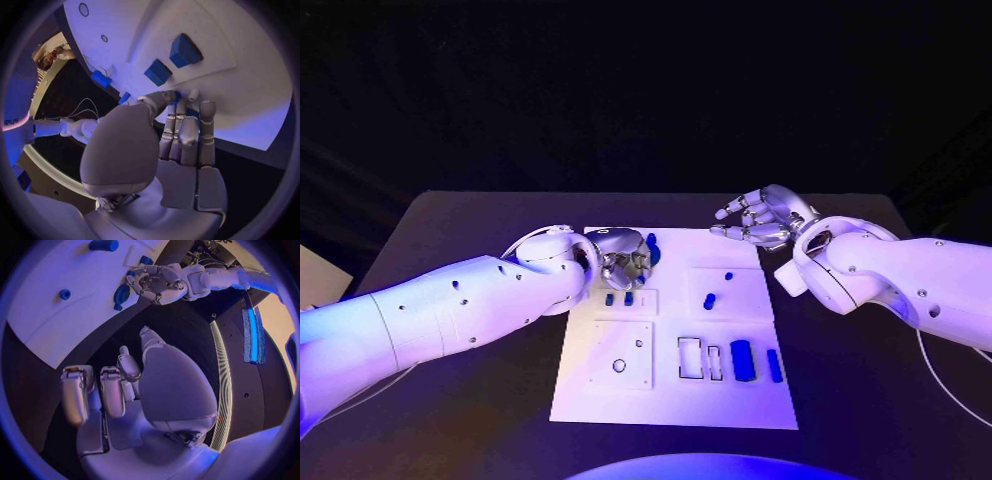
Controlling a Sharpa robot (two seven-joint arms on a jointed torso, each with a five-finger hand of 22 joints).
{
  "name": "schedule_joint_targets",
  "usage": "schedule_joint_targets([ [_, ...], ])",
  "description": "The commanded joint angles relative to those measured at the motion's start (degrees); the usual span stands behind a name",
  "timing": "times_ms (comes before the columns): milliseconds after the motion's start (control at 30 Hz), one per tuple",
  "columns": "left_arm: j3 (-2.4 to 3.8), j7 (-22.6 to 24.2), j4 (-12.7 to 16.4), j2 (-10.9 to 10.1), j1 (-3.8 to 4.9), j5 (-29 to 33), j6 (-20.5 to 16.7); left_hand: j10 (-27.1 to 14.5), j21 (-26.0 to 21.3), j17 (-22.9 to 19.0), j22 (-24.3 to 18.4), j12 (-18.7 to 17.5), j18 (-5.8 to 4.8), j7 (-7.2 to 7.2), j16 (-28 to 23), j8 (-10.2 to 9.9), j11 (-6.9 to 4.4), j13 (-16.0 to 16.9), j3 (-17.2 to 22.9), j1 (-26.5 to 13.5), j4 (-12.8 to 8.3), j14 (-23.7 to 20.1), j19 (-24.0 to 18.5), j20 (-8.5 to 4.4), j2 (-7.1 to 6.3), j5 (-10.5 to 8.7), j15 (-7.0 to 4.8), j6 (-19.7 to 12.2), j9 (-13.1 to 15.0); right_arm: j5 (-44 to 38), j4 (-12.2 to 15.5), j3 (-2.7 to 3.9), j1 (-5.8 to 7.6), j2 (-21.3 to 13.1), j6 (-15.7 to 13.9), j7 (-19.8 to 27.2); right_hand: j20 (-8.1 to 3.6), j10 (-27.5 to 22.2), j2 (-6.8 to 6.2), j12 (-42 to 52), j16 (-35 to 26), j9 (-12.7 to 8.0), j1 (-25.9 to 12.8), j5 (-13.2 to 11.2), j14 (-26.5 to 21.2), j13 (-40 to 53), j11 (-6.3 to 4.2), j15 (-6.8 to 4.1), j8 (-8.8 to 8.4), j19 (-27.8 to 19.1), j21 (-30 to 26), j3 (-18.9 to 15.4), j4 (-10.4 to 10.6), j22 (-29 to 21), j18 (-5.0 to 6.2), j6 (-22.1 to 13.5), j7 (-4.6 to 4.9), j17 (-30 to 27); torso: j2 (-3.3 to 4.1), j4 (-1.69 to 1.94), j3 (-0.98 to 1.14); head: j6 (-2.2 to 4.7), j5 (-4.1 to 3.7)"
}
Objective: Assemble the parts on the task board
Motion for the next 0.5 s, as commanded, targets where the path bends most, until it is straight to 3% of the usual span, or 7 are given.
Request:
schedule_joint_targets([
  [33, 0.12, 0.8, 0.3, -0.3, -0.15, 1.0, -2.0, 0.8, 0.2, 0.1, 0.2, -0.3, -0.12, -0.03, 0.3, -0.3, -0.37, 0.0, 0.1, -0.4, -0.4, 0.4, 0.4, 0.16, 0.31, 0.18, -0.05, 0.4, 0.1, -0.5, 0.1, 0.0, -0.04, 0.0, 0.6, 0.6, -0.25, 0.1, 0.31, 0.1, -0.3, -0.1, 0.1, 0.3, 4.9, 0.1, -0.08, -0.43, 0.38, 4.3, -0.2, -0.2, -0.2, 13.2, 0.58, 0.0, -0.14, 11.4, 0.0, 0.0, -0.05, 0.09, -0.05],
  [167, 0.58, 1.4, 1.1, -1.0, -0.15, 2.7, -3.1, 1.2, 0.4, 0.4, 0.3, -0.9, -0.14, 0.02, 0.4, -0.7, -0.32, -0.2, 0.2, -0.8, -0.6, 0.8, 0.6, 0.12, 0.25, 0.18, -0.02, 0.6, 0.1, -0.5, 0.1, 0.0, -0.04, 0.1, 0.6, 0.7, -0.25, 0.1, 0.31, 0.1, -0.3, -0.1, 0.1, 0.3, 4.9, 0.1, -0.08, -0.43, 0.38, 4.3, -0.2, -0.2, -0.2, 13.2, 0.58, 0.0, -0.14, 11.4, 0.0, 0.05, -0.05, 0.18, -0.07],
  [500, 2.64, 1.3, 5.3, -4.4, -0.1, 6.3, -2.6, 1.6, 0.6, 0.3, 0.6, -1.6, -0.22, 0.08, 0.4, -1.1, -0.28, -0.4, 0.3, -1.2, -0.8, 0.9, 0.8, 0.13, 0.13, 0.23, 0.02, 0.8, 0.2, -0.5, 0.1, 0.0, -0.04, -0.1, 0.6, 0.6, -0.25, 0.1, 0.31, 0.1, -0.3, -0.1, 0.1, 0.3, 4.9, 0.1, -0.08, -0.43, 0.38, 4.3, -0.2, -0.2, -0.2, 13.2, 0.58, 0.0, -0.14, 11.4, -0.09, 0.14, 0.04, 0.25, 0.02],
])
